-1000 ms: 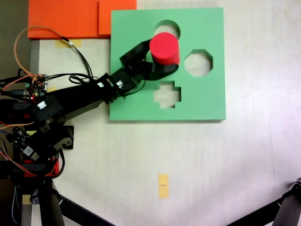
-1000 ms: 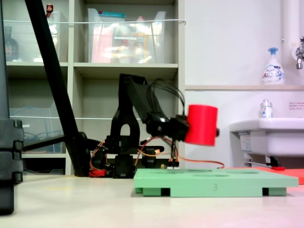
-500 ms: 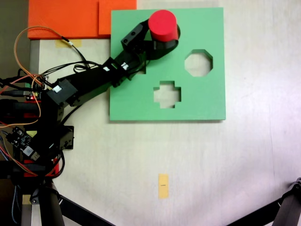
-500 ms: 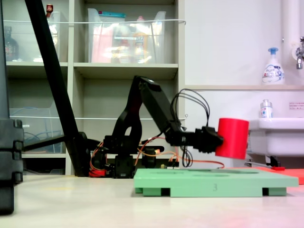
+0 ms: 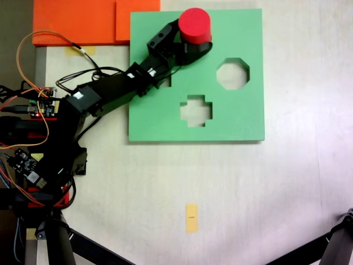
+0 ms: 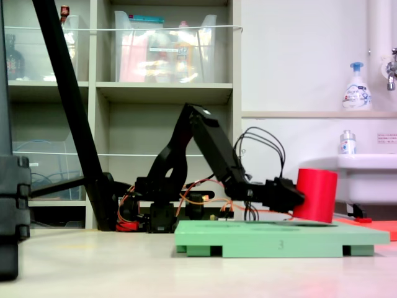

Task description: Put the cylinder block into the corresponding hole

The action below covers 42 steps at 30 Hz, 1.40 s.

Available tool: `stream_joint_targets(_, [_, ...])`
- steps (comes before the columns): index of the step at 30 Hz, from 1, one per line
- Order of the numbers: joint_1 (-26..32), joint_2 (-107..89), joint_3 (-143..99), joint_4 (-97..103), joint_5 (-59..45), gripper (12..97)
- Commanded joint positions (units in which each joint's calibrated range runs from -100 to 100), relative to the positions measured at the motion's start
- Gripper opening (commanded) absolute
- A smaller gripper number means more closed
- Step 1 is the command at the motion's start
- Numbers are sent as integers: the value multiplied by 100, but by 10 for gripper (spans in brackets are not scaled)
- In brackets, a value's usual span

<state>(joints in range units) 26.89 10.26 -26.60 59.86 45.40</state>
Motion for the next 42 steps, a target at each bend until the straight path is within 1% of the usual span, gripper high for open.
stream_joint_targets(1, [68, 49, 417, 37, -24, 260])
stream_joint_targets(21, [29, 999, 816, -2, 20, 268])
stream_joint_targets(24, [15, 985, 726, -11, 63, 346])
stream_joint_targets(26, [20, 873, 597, -11, 88, 440])
stream_joint_targets(29, [15, 678, 347, 8, 93, 554])
stream_joint_targets(31, [5, 524, 138, 37, 93, 593])
stream_joint_targets(37, [-24, -90, -580, 181, 93, 674])
stream_joint_targets(42, [-24, -523, -1268, 518, 98, 703])
